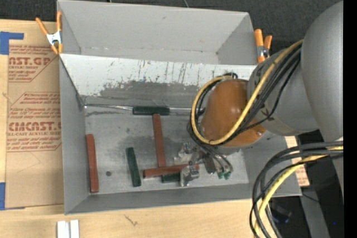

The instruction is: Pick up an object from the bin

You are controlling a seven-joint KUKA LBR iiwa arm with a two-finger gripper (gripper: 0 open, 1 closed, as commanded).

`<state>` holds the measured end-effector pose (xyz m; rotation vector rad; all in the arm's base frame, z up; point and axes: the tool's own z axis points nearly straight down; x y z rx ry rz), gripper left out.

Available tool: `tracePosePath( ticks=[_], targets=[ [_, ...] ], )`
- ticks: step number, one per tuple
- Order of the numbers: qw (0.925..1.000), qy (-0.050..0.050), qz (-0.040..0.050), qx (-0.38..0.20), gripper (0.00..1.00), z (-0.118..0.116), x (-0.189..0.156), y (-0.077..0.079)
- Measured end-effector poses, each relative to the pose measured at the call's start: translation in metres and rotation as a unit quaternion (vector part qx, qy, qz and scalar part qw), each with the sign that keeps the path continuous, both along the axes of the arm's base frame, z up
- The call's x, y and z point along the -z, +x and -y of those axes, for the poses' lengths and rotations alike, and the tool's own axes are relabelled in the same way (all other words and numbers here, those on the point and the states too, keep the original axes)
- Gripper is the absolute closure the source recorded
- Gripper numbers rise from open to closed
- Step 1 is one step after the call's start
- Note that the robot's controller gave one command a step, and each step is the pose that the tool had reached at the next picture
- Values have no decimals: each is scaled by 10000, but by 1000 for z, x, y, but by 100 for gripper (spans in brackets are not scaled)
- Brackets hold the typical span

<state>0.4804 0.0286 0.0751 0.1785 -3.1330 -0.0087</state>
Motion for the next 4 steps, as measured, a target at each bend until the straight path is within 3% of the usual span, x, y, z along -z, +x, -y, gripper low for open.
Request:
tracePosePath(
  ticks=[4],
  targets=[
    [10000,-20,-1,-3,100,1,-21,-2]
  ],
)
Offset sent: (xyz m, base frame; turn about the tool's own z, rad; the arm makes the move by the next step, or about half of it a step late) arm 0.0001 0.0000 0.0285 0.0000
